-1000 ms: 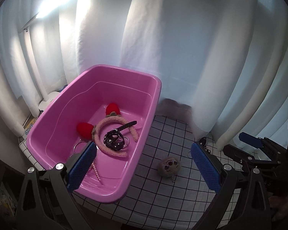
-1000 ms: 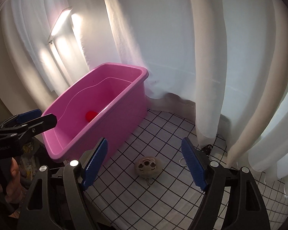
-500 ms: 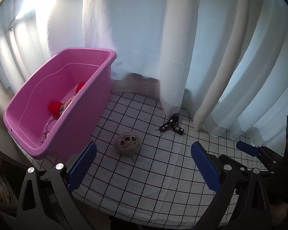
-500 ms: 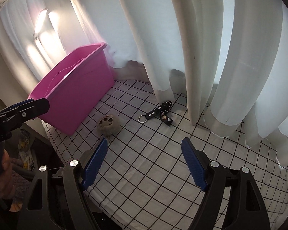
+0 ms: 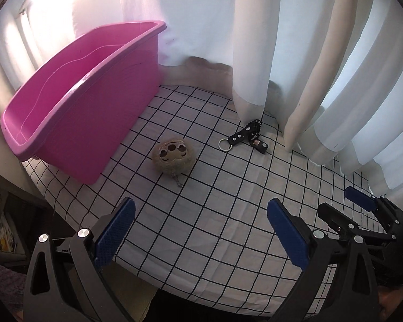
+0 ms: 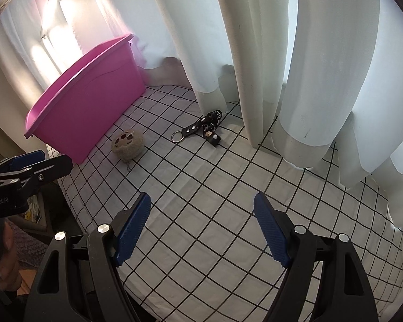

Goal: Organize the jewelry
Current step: 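Move both open tools from the tub toward the pouch and keychain strap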

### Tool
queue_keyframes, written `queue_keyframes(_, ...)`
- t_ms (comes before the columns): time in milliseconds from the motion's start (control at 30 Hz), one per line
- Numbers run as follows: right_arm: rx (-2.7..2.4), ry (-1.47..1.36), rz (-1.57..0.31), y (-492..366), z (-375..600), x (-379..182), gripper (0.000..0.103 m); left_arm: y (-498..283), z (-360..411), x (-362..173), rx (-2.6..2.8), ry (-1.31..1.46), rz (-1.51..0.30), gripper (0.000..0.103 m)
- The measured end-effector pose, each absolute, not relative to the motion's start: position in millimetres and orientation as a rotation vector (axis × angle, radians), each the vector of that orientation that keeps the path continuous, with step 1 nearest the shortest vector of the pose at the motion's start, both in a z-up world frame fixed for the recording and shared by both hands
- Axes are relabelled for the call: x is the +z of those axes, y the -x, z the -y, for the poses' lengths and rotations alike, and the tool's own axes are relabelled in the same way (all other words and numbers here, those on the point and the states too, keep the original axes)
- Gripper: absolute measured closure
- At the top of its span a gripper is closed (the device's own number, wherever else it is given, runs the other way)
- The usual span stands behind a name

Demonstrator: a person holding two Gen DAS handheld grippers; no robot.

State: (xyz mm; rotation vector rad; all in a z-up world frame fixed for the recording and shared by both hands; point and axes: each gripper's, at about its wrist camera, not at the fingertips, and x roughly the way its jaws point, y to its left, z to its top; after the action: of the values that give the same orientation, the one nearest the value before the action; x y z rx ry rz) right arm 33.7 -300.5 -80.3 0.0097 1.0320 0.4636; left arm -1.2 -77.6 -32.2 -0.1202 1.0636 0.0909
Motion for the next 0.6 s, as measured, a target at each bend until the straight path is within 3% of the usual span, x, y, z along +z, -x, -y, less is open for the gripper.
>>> queue_keyframes(600,0.376,0.017,-1.069,-79,270,-137,0.021,-23,42,-94,0.134,0.122,-1.059,0.006)
